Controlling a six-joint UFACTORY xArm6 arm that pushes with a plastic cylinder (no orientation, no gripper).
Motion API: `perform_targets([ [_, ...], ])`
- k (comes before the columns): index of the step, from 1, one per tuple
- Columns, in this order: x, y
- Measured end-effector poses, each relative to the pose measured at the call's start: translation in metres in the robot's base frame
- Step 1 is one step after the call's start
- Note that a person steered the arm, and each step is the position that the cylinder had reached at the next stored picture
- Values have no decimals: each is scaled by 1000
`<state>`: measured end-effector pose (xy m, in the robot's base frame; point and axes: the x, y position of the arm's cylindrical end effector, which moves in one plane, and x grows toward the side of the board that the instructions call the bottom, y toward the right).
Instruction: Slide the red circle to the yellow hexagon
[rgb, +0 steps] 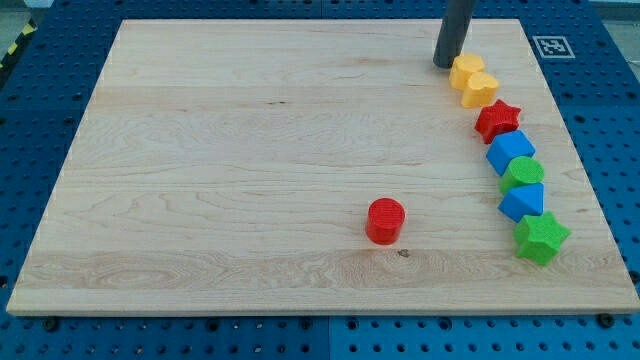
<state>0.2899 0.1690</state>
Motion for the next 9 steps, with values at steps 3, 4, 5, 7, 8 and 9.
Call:
perform_targets([
  [3, 63, -108],
  [4, 120, -136],
  [5, 172, -167],
  [7, 296, -163],
  [8, 329, -116],
  [9, 328, -110],
])
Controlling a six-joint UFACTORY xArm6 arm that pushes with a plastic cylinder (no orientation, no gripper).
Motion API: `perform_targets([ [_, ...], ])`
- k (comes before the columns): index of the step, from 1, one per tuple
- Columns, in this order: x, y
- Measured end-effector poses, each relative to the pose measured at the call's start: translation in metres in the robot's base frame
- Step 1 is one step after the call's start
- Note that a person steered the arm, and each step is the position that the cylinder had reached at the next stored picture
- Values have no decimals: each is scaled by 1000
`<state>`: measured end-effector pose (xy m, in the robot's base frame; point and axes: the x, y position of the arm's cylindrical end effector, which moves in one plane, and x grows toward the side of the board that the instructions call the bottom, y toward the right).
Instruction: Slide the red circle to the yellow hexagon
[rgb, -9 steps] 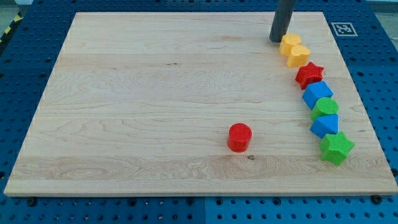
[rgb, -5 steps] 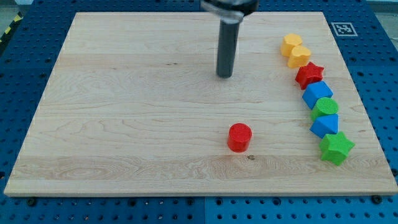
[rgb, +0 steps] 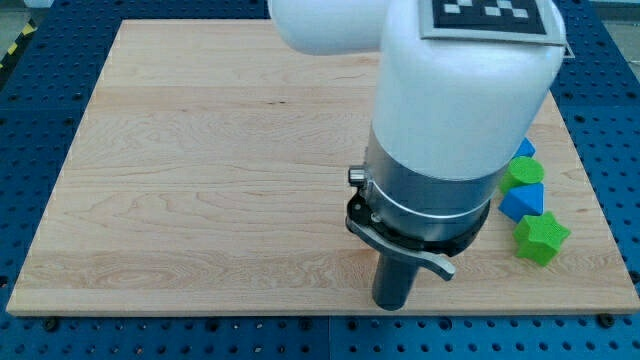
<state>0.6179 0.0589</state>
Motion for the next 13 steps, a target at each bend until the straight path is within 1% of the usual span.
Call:
perform_targets([
  [1, -8, 4],
  [3, -45, 9],
  [5, -70, 9],
  [8, -86, -6],
  [10, -126, -6],
  [13, -206, -6],
])
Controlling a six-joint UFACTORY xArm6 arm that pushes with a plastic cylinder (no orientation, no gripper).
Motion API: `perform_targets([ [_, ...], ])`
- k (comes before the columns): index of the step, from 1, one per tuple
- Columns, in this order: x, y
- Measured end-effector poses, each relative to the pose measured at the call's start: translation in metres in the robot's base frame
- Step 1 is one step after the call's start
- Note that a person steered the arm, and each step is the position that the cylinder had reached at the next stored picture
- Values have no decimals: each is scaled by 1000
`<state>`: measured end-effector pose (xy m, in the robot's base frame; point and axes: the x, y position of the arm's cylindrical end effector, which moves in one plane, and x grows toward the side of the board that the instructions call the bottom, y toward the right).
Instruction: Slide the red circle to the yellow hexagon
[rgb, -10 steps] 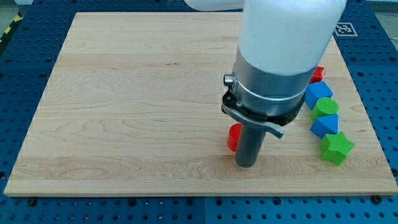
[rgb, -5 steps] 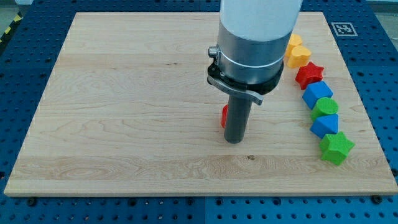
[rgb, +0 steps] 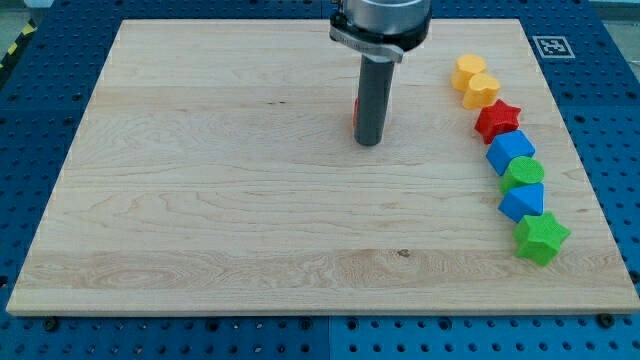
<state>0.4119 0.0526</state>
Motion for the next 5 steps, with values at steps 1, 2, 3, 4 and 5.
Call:
perform_targets([
  [1, -27, 0],
  [2, -54, 0],
  [3, -79, 0],
  [4, -101, 0],
  [5, -101, 0],
])
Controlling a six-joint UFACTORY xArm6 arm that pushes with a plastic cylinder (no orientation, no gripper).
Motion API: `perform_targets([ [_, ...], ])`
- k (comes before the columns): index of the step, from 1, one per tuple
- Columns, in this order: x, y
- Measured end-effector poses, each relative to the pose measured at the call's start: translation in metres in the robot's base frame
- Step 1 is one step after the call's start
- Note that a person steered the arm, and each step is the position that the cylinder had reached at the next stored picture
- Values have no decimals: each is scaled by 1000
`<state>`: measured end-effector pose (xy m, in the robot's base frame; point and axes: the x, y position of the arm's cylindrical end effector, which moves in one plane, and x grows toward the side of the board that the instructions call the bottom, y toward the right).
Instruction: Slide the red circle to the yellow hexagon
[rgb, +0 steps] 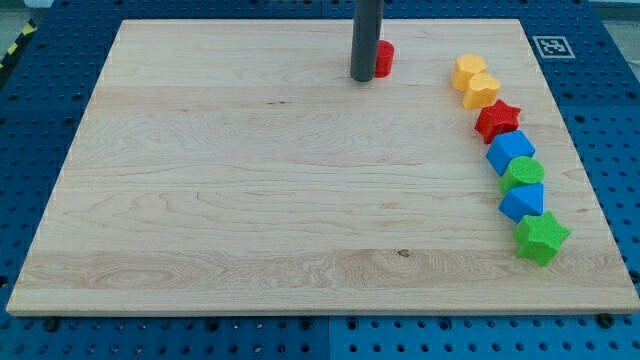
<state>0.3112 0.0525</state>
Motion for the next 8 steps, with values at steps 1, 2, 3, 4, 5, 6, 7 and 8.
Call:
perform_targets([
  [1, -3, 0],
  [2, -14, 1],
  [3, -21, 5],
  [4, -21, 7],
  [5, -24, 11],
  [6, -28, 29],
  [7, -31, 31],
  [8, -49, 0],
])
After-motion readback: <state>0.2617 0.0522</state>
